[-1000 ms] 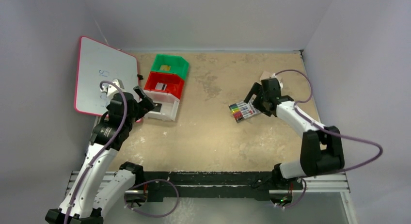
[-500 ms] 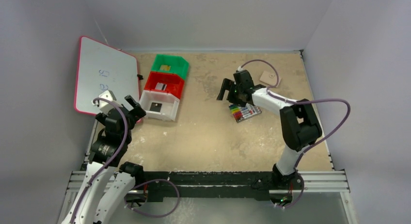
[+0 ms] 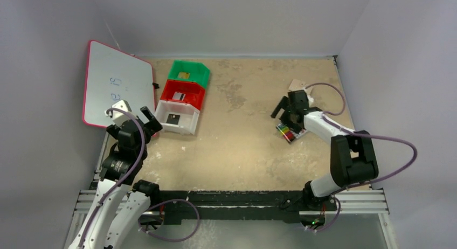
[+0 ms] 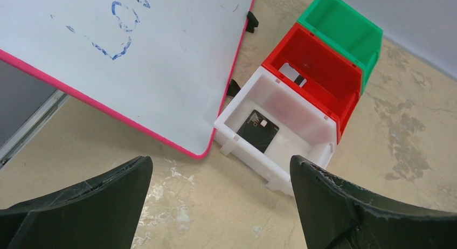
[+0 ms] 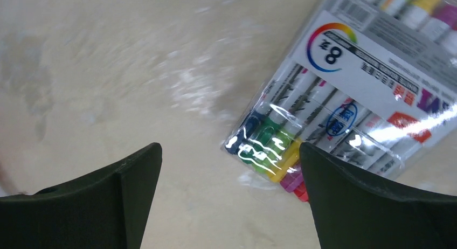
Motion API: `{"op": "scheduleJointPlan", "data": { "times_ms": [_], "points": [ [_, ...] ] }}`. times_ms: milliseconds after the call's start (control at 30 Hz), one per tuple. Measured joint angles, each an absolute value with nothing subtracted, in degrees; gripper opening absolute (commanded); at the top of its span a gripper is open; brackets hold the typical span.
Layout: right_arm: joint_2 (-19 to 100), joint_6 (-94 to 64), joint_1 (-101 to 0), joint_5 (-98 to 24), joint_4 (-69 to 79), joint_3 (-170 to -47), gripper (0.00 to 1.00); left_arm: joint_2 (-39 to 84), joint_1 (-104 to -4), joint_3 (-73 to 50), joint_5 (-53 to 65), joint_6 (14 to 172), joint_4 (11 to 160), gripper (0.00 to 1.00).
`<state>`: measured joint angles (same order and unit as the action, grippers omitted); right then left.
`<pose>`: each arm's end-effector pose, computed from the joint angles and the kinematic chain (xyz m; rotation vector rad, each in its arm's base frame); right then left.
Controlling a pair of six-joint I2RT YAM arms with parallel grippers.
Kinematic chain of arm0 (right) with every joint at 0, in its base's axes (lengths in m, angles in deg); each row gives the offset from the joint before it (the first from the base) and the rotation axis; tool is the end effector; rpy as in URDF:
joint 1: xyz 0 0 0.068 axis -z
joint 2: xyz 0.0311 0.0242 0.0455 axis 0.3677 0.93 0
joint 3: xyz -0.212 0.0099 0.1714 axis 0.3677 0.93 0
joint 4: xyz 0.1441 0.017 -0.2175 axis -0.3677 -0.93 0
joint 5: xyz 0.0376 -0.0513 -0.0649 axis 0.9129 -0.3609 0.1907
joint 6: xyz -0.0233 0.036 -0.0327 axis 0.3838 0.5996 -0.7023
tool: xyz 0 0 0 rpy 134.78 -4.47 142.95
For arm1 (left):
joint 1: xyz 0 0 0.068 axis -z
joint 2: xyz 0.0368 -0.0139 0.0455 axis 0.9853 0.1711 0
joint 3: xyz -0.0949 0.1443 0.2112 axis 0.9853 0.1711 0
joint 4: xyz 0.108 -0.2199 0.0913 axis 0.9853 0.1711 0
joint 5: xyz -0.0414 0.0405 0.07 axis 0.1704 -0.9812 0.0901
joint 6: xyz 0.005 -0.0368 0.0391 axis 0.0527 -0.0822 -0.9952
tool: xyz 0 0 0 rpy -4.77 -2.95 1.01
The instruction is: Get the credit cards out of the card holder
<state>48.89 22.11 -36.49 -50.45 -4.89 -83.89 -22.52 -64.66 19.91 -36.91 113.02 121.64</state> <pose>0.3086 0.0784 0.1901 0.6602 2.3552 0.3366 0.1190 -0.0120 0.3081 -0.6473 1.7969 0.0443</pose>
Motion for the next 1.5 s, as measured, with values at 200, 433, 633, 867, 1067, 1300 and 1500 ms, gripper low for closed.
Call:
{"op": "scheduleJointPlan", "data": {
  "times_ms": [200,433,633,867,1067,1300,1500],
  "points": [
    [40.38,23.05,-26.7,-58.3,-11.49,-78.6,1.0,-19.99,-64.66,19.91,-36.91,112.75,121.79,1.0],
    [32.95,17.52,-27.68,-51.35,-6.96,-78.67,1.0,-19.64,-64.84,19.91,-36.91,112.58,121.88,1.0],
    [38.77,13.7,-28.1,-43.57,-3.09,-80.09,1.0,-19.38,-65.8,19.91,-36.91,112.29,121.83,1.0],
    [45.37,14.05,-28.21,-47.53,-7.84,-79.63,1.0,-19.27,-66.04,19.91,-36.96,111.79,122.14,0.99],
    [46.46,18.75,-27.0,-56.9,-14.48,-79.46,1.0,-19.35,-66.15,19.91,-37.15,111.79,122.23,0.99],
    [45.5,26.25,-25.56,-64.16,-20.71,-79.41,1.0,-19.38,-66.15,19.91,-38.4,111.84,123.28,0.99],
    [36.78,21.85,-24.95,-63.35,-19.2,-79.41,1.0,-19.9,-66.17,19.91,-39.38,111.86,123.41,0.99]
  ]
}}
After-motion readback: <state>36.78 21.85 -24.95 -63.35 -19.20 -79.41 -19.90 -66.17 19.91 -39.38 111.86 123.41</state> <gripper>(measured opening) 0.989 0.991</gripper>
